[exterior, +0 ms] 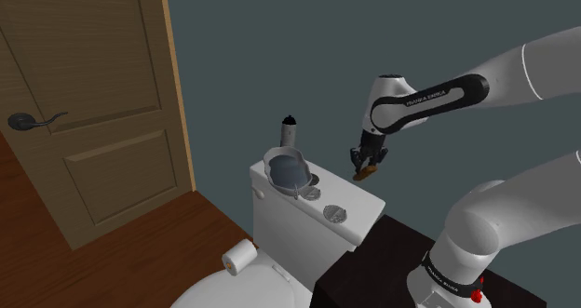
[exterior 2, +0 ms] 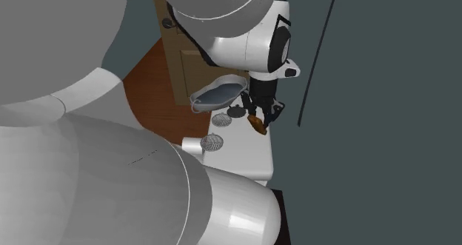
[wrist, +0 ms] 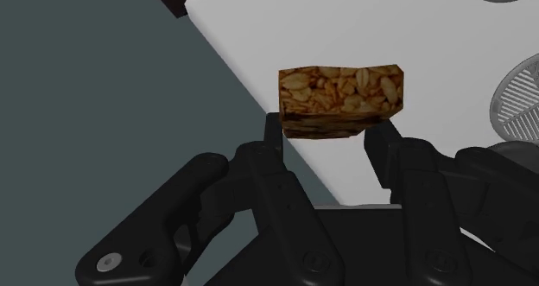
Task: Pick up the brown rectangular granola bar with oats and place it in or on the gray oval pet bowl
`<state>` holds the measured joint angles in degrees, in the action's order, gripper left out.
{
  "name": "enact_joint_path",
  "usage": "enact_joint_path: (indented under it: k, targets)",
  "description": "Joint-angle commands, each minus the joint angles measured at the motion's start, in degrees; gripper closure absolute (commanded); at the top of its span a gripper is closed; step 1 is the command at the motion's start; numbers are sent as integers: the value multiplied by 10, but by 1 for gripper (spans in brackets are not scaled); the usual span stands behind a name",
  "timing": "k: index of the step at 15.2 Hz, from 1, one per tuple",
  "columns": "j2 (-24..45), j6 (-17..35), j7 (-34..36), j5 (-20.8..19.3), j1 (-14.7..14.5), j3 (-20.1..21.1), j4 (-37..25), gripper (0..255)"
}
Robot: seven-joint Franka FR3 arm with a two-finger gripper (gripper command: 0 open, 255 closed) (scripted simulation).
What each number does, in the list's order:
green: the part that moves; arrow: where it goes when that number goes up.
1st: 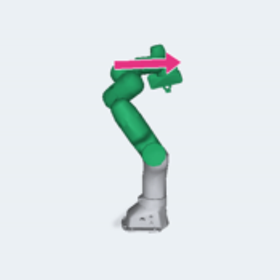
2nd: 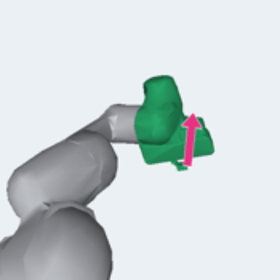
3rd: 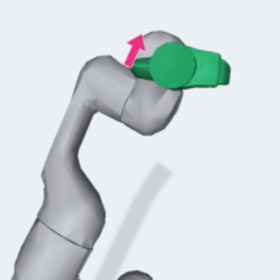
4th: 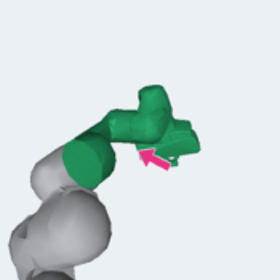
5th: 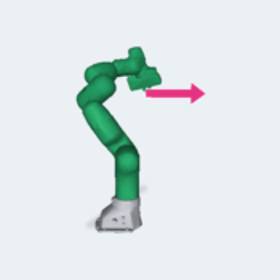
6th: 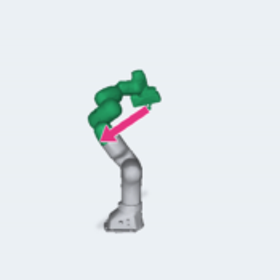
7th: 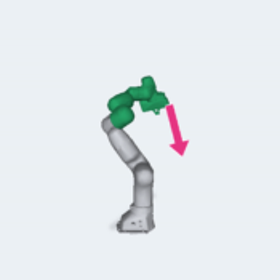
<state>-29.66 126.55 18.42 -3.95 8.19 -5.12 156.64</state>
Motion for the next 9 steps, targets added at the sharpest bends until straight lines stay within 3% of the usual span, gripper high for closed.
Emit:
enact_joint_path:
  k: [1,9]
  targets:
    - [-11,-19,0,1,0,1,-9,255]
    - [-41,-93,0,3,-1,4,-52,255]
